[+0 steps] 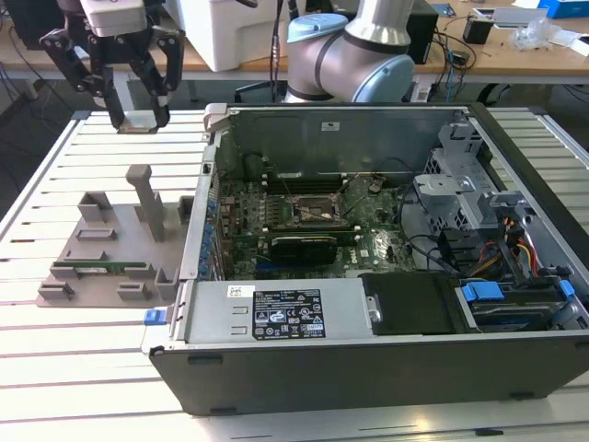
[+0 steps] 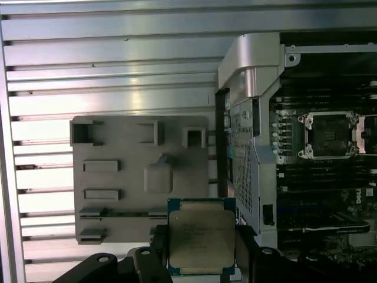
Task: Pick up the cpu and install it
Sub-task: 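Pick up the cpu and move it towards the insertion slot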
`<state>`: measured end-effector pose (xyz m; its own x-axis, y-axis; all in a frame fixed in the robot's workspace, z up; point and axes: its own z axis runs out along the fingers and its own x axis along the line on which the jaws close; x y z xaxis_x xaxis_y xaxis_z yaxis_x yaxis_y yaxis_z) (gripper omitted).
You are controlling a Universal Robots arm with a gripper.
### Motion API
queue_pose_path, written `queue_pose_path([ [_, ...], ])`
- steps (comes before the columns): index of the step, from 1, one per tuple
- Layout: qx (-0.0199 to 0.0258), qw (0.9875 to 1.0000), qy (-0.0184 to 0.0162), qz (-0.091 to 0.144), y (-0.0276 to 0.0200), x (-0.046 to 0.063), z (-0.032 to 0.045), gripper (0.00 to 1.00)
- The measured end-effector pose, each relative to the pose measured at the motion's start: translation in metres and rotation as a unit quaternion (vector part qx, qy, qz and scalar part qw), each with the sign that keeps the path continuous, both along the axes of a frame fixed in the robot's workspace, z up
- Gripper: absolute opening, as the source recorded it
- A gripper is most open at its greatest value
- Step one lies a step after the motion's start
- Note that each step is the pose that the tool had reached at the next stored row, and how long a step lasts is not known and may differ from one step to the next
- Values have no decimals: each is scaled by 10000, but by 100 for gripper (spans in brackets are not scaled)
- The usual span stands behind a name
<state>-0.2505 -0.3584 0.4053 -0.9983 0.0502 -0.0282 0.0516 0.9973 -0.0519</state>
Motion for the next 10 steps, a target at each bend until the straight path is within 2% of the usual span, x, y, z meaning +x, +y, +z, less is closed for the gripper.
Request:
queue_pose_path([
  [10,0,10000,0,0,0,296,0,54],
])
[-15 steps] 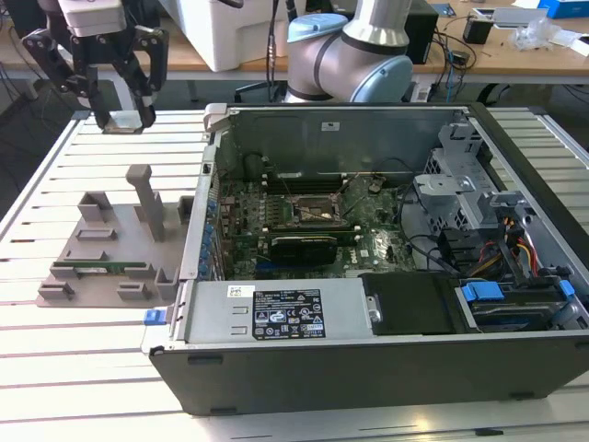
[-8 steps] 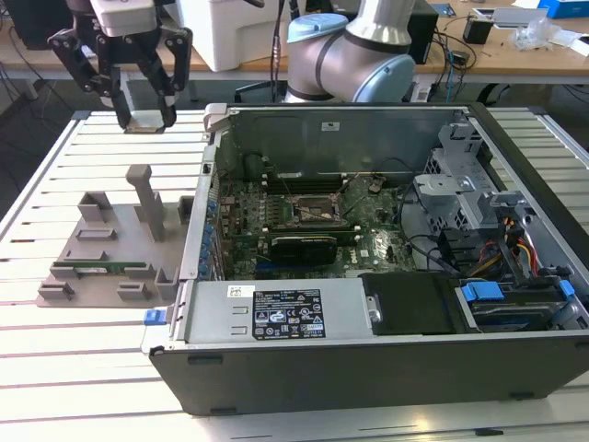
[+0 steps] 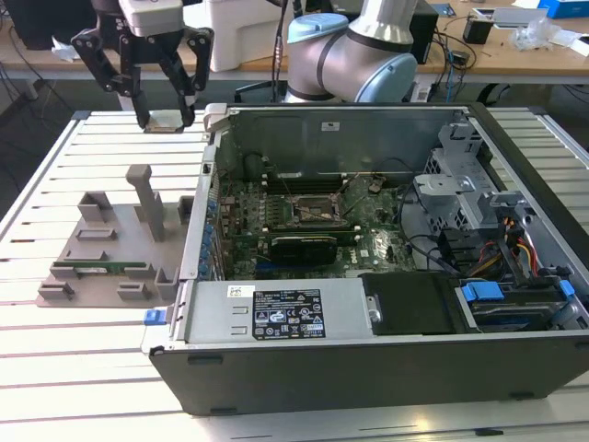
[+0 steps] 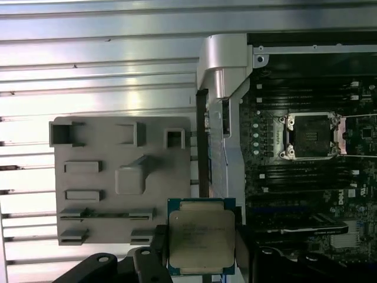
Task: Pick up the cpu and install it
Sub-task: 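Pick up the cpu and move it towards the insertion slot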
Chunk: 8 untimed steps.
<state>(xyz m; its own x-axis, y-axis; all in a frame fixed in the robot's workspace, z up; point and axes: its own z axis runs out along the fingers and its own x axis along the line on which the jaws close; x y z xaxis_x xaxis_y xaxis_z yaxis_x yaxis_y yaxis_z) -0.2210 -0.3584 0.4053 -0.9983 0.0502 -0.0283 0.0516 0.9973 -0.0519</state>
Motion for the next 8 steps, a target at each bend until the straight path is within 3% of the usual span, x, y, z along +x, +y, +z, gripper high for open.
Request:
queue_pose_path([
  [8,0,10000,0,0,0,215,0,54],
])
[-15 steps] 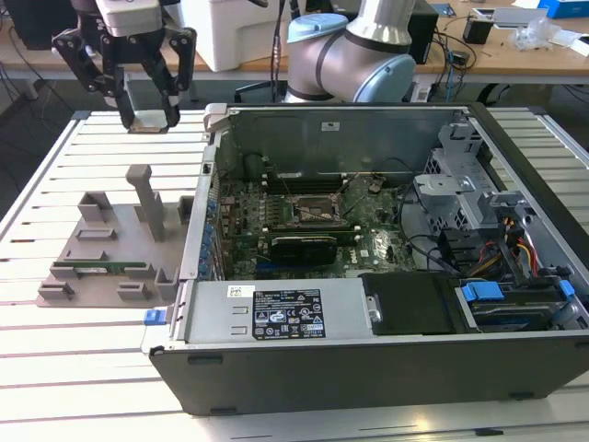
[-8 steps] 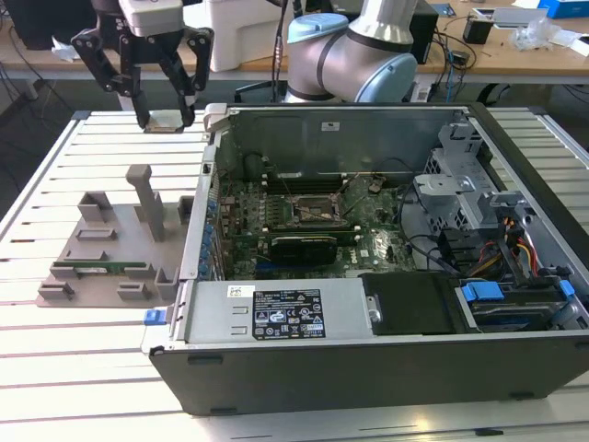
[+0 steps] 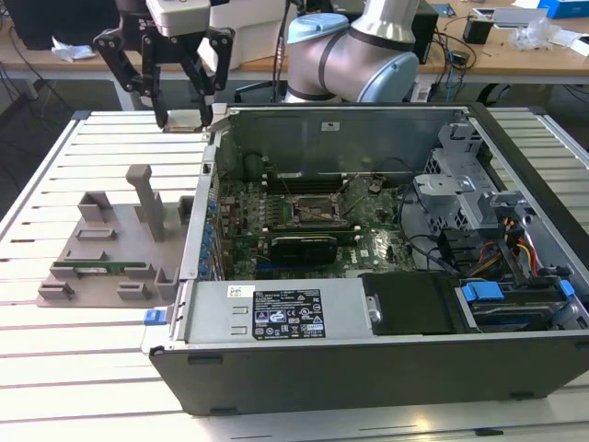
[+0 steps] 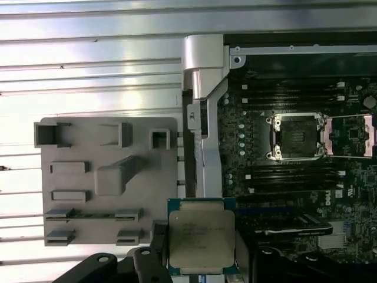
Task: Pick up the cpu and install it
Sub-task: 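Pick up the cpu and move it towards the insertion slot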
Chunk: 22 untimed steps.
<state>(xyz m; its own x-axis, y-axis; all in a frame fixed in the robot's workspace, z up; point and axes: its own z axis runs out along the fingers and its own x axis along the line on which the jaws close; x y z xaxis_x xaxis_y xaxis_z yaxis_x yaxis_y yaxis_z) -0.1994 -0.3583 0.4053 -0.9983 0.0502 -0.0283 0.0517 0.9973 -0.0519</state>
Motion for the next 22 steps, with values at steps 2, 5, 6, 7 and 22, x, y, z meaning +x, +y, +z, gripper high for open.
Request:
queue_pose_path([
  [2,0,10000,0,0,0,39,0,54],
  [5,0,10000,0,1,0,101,-1,54],
  [6,0,10000,0,1,0,124,-2,54],
  [7,0,10000,0,1,0,137,-3,54],
  [22,0,10000,17,1,36,494,-143,54],
])
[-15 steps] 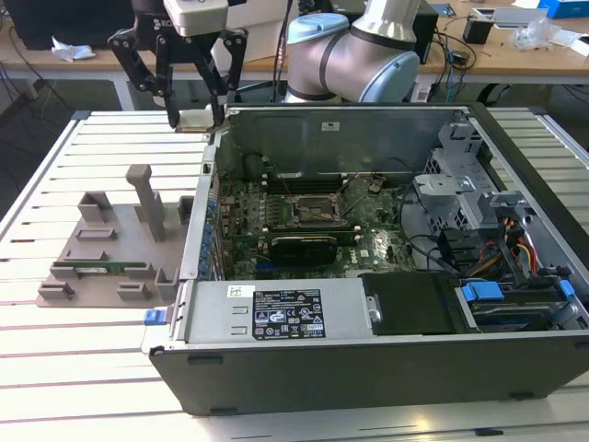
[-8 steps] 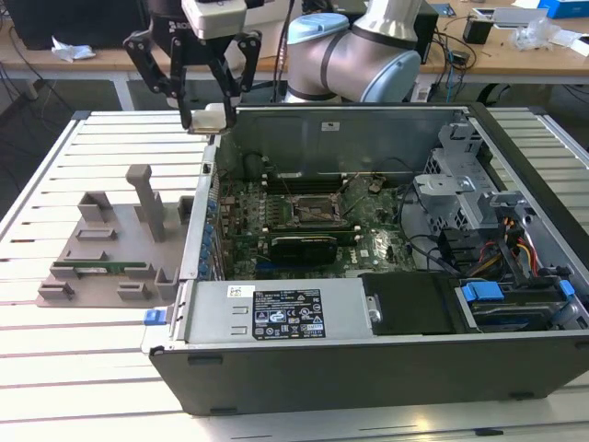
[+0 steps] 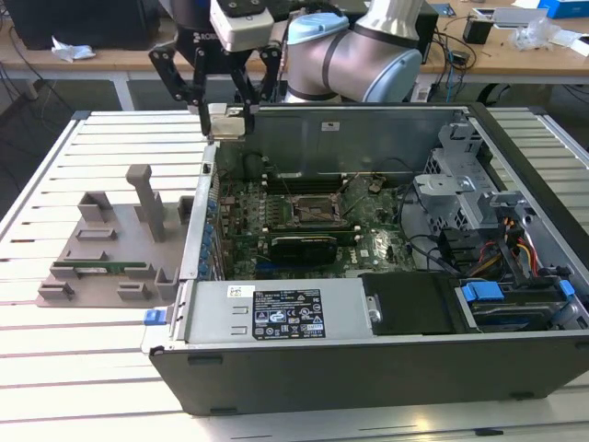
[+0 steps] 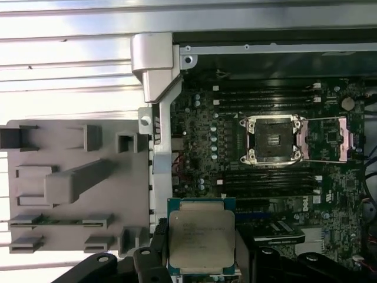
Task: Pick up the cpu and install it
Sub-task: 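Pick up the cpu and move it towards the insertion slot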
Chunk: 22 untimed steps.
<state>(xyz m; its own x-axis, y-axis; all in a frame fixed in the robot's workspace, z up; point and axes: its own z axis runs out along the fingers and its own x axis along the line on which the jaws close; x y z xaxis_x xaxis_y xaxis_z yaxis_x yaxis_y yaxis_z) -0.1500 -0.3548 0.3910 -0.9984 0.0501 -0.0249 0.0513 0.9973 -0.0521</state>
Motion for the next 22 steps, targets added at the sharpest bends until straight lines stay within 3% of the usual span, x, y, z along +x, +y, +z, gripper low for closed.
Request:
queue_pose_path([
  [3,0,10000,6,-1,20,98,-31,54],
  [12,0,10000,20,-1,82,460,-231,54],
  [22,1,10000,25,-1,147,700,-343,54],
])
